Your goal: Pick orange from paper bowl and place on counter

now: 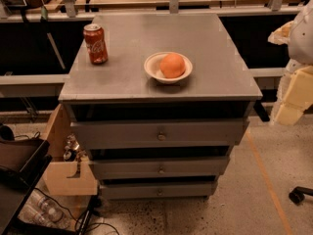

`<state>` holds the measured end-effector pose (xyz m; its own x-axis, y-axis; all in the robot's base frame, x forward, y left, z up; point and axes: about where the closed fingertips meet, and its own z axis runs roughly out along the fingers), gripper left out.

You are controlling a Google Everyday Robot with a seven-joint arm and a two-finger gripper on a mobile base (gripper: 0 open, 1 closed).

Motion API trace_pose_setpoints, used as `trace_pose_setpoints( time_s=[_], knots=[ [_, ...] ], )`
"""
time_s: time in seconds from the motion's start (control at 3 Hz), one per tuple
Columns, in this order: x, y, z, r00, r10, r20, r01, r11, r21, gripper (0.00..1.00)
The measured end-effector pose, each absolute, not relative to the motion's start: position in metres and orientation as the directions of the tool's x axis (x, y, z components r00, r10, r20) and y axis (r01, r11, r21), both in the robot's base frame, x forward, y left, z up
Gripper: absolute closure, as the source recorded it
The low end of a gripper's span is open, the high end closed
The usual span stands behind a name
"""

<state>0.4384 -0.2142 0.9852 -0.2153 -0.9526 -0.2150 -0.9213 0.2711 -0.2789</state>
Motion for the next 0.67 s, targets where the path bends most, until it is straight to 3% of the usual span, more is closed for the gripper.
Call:
trace_pose_setpoints(
  time_s=[0.67],
  knots=[
    [0.459, -0.199, 0.985, -0.223, -0.931, -0.287, -0.898, 0.311, -0.31, 0.0]
  ],
)
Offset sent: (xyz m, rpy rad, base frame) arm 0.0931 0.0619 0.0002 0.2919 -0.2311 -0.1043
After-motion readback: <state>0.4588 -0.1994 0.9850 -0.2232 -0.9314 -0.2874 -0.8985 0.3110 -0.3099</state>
